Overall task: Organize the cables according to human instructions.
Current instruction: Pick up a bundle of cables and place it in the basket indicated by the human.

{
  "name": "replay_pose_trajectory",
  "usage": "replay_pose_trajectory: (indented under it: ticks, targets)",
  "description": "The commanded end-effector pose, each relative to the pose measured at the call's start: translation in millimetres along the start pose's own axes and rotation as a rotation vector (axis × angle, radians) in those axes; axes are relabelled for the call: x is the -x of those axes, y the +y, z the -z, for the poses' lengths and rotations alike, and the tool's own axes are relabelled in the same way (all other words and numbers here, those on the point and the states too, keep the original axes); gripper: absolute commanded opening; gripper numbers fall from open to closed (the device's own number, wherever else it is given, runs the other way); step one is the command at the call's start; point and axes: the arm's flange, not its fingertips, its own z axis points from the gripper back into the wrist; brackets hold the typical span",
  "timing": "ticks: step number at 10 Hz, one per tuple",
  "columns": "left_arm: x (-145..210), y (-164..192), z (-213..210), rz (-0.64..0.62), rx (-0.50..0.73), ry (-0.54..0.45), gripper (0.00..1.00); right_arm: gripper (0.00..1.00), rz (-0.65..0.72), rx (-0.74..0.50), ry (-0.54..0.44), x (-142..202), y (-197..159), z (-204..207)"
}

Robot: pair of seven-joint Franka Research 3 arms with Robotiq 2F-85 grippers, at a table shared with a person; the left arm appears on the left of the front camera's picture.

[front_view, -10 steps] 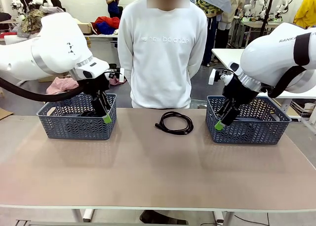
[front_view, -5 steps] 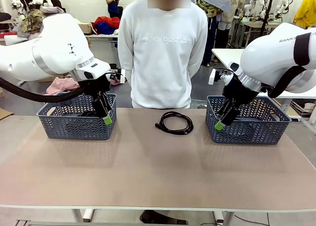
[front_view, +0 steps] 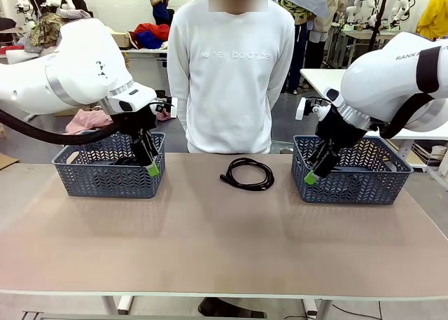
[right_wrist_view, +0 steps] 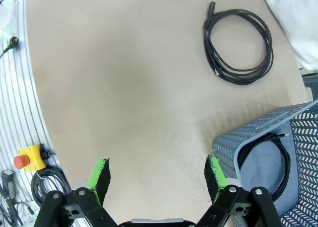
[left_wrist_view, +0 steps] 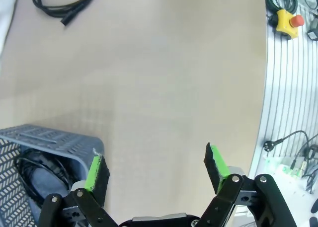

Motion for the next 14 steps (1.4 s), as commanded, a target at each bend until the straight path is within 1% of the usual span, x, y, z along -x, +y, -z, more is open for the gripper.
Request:
replay_pose_trajectory:
  ticks: [1, 14]
  targets:
    - [1.3, 0.5, -1.1, 0.0, -0.008, -0.002, 1.0, 1.0, 0.011, 0.006, 0.003, -0.4, 0.2, -0.6]
    - [1.3, 0.5, -1.1, 0.0, -0.008, -0.002, 1.0, 1.0, 0.011, 0.006, 0.003, -0.4, 0.2, -0.6]
